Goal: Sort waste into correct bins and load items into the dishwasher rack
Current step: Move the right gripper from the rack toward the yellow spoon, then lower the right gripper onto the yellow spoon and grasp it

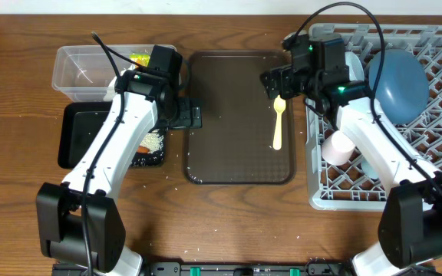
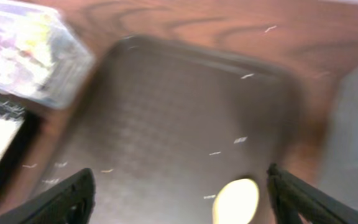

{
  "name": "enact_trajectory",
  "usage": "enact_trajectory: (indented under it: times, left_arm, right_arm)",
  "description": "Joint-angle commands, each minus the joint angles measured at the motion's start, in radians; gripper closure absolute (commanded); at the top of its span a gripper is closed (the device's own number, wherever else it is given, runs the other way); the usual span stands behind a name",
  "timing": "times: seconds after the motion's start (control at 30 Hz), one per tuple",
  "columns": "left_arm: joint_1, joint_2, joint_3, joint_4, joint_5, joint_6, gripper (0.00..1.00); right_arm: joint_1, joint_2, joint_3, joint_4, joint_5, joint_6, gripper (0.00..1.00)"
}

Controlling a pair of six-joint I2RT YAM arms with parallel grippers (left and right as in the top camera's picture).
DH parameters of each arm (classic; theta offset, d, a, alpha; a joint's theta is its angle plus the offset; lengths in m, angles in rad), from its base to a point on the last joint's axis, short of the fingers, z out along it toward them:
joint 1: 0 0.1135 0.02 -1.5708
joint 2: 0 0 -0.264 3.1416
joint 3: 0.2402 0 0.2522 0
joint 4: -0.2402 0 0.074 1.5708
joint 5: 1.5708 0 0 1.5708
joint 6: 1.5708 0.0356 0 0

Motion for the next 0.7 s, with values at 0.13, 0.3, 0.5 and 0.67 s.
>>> enact_trajectory:
  times: [0.13,0.3,0.5,0.67]
  left_arm:
    - [0.004,-0.02,0.022,-0.002,-0.013,0.001,0.03]
    - [0.004,-0.02,0.022,-0.002,-0.013,0.001,0.03]
    - [0.004,-0.02,0.022,-0.002,-0.013,0.001,0.03]
    - [0.004,-0.02,0.022,-0.002,-0.013,0.001,0.03]
  right_arm:
    - [0.159,-0.019,0.0,-0.2,0.32,0.377,0.26]
    - [0.204,-0.002,0.0,-0.266,0.378,0.445,0.37]
    - [0.168,0.069,0.002,-0.306,0.381,0.457,0.39]
    - [0.138,0.155,0.006,-0.279,0.369,0.412,0.41]
